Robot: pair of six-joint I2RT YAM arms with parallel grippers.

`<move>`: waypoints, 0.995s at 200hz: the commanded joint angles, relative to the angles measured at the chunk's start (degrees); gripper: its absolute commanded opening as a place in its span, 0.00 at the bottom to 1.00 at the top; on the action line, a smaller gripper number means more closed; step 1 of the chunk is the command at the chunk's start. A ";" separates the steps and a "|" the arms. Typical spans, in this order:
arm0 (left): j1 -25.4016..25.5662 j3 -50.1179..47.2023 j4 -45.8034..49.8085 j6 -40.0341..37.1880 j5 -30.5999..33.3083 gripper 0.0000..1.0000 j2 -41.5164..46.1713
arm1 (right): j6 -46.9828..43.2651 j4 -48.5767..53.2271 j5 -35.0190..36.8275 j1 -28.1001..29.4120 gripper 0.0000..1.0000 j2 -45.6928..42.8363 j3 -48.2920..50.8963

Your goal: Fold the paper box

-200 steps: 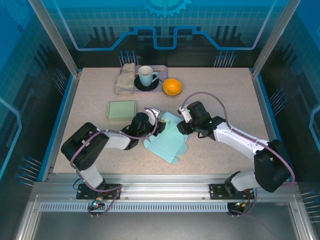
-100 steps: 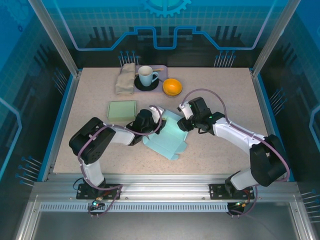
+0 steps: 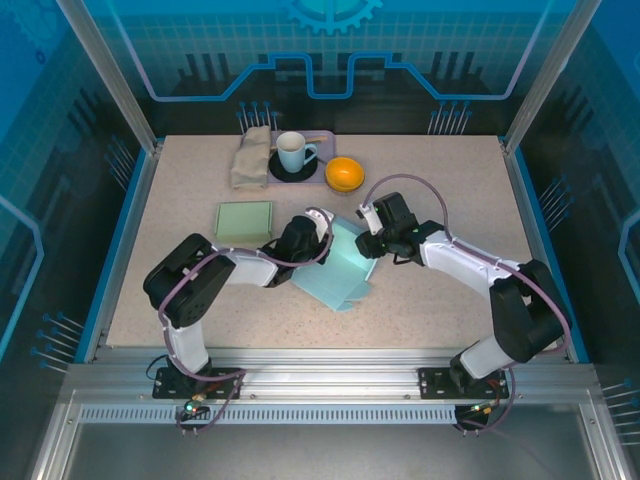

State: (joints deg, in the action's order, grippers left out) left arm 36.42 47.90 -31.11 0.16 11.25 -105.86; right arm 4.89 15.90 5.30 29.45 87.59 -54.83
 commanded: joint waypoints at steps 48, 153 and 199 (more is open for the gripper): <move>0.71 9.53 19.97 -0.16 16.99 0.10 -6.11 | 9.35 8.65 3.27 -0.87 0.42 3.88 -0.92; 2.15 26.25 51.69 -3.72 15.40 0.12 -11.48 | 19.65 0.88 -9.30 -7.87 0.42 6.35 3.88; 3.53 35.24 67.74 -7.85 9.98 0.13 -14.67 | 21.57 1.22 -7.40 -10.56 0.46 -5.68 7.70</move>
State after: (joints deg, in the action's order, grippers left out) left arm 39.59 79.77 19.62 -4.08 20.51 -115.68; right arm 23.66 12.49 -2.44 20.71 88.97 -49.28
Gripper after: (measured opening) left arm 0.131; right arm 0.453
